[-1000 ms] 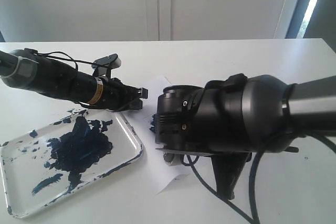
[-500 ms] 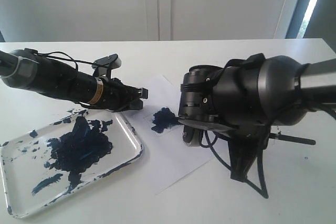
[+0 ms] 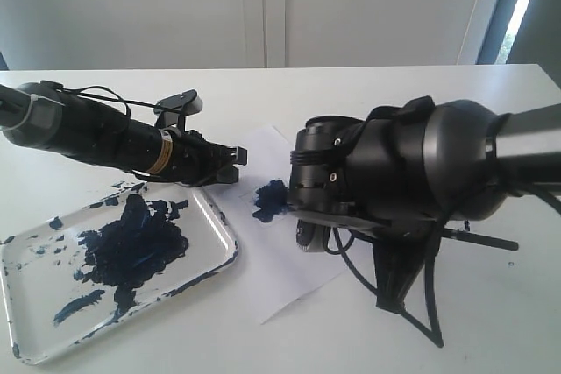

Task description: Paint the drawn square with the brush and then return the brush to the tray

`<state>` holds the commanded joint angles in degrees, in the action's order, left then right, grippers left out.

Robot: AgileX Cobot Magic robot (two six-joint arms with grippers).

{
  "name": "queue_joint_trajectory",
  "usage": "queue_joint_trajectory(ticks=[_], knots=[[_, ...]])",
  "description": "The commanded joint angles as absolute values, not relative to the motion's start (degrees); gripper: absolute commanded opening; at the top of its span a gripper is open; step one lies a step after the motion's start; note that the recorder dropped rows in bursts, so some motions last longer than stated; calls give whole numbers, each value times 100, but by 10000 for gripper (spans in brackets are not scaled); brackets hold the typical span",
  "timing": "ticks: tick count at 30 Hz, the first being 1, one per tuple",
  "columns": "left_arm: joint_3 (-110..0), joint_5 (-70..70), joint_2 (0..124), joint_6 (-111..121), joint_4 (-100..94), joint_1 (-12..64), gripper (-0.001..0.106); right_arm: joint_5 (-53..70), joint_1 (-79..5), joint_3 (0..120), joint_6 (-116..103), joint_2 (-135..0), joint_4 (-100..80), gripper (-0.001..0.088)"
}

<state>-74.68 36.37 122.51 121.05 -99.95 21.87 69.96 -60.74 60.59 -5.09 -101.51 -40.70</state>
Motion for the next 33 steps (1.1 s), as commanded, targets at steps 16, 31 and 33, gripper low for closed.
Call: queue_joint_trajectory(ticks=[16,31,33], knots=[[-7468,3651,12251,12105,-9995,2187,0,6996,-6339,6059,-554,-9535,-4417,0],[-8109,4290,12274,12105,-9995,2187,0,6996,-6339,6059,-594,-9458,-4371,0],[-8109,4346,12349,12105,-9995,2187,0,6996,-6339,6059,-594,-9458,-4368,0]])
